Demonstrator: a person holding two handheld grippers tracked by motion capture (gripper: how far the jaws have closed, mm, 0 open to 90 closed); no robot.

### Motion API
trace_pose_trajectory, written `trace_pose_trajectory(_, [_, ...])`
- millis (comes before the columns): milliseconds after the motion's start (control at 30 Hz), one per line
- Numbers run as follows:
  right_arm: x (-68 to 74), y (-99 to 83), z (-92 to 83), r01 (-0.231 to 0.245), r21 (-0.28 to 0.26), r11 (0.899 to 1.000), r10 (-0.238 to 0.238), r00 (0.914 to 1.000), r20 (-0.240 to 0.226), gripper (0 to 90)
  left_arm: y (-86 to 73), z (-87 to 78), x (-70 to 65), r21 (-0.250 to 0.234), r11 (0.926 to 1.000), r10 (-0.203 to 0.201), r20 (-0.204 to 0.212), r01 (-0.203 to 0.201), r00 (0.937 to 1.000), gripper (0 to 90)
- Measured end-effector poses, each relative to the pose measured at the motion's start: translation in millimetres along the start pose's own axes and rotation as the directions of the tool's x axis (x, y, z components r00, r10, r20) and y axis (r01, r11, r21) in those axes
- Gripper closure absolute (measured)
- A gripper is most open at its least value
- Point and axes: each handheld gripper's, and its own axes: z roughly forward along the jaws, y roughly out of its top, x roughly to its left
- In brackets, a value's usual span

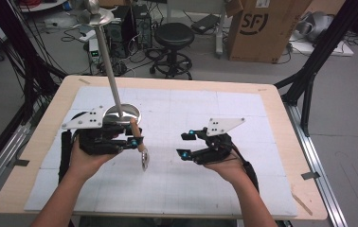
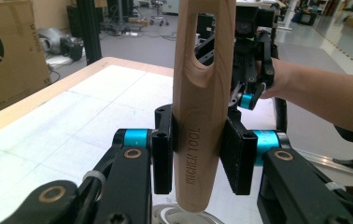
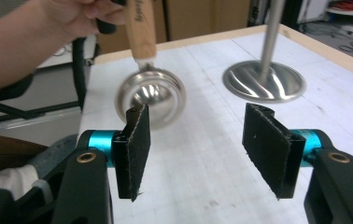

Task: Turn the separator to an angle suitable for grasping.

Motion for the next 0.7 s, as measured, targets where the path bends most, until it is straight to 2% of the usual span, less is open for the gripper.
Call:
trace_pose_trajectory(33, [-1.9,-1.4,-3.0,-0.004,0.007,1.000,0.004,0.9998,0.018,40.9,-0.2,-1.6,1.0,0.001,1.0000,-0.002,-0.006,0.002,1.0000,68.2])
trace_pose_trajectory(367, [-7.3,-7.6,-10.6,-0.023,0.023,0.999,0.022,0.9978,0.063,36.7,-0.1,-15.2,9.9,0.006,0.9998,-0.018,-0.047,0.018,0.9987,68.2])
trace_pose_trajectory(700, [-7.7,-9.0,-13.1,-0.034,0.015,0.999,0.032,0.9956,0.088,32.1,1.4,-22.6,12.1,-0.008,0.9998,-0.019,-0.044,0.019,0.9989,68.2])
